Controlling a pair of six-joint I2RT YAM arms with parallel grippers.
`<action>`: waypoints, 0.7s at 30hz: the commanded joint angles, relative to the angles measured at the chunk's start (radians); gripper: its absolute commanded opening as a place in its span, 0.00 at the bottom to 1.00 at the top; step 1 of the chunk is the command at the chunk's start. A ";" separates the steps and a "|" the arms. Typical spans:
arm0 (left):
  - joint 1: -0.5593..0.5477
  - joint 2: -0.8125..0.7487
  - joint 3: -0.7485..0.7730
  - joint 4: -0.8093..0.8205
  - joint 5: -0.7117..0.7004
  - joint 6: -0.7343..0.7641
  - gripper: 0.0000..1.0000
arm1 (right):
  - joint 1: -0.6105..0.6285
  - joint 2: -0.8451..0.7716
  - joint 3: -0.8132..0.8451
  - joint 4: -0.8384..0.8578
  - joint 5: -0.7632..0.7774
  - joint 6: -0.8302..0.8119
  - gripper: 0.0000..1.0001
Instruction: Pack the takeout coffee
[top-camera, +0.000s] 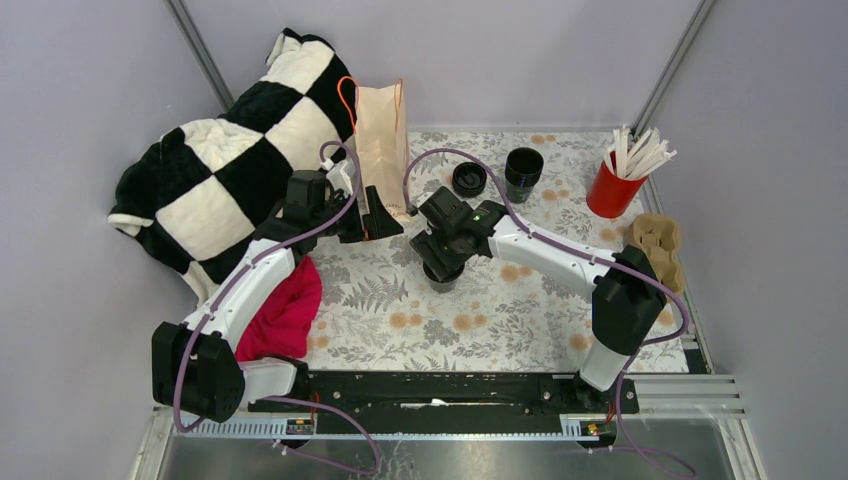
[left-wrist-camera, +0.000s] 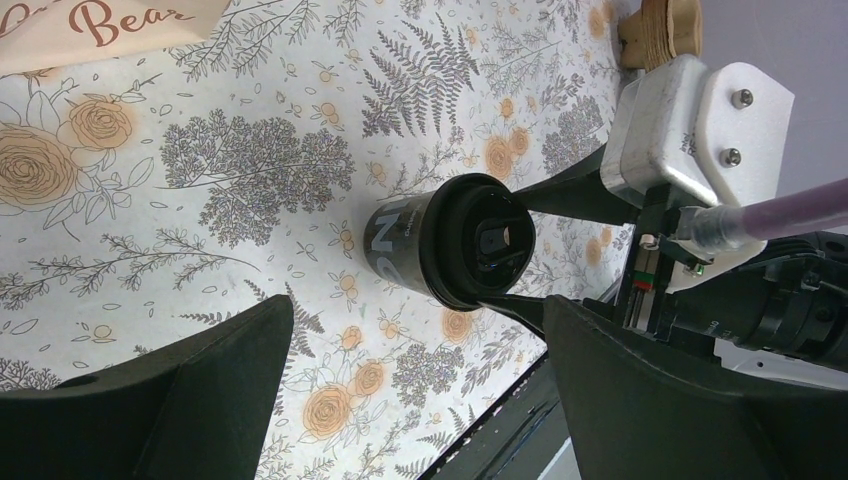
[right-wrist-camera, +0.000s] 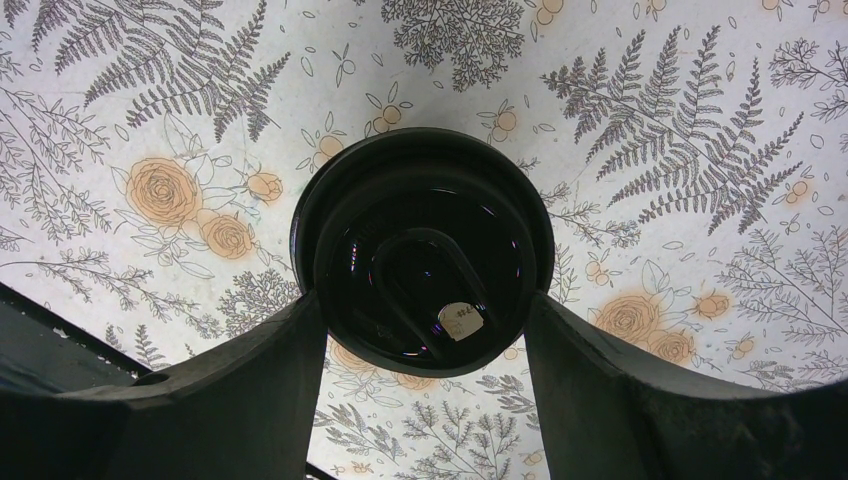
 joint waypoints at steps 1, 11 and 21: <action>0.005 0.004 -0.011 0.054 0.022 0.012 0.99 | 0.010 -0.024 -0.005 0.012 0.002 -0.003 0.62; 0.005 0.009 -0.011 0.058 0.030 0.009 0.99 | 0.011 -0.040 -0.009 0.009 -0.018 0.000 0.62; 0.005 0.011 -0.012 0.059 0.035 0.009 0.99 | 0.010 -0.054 -0.013 0.024 -0.020 0.003 0.63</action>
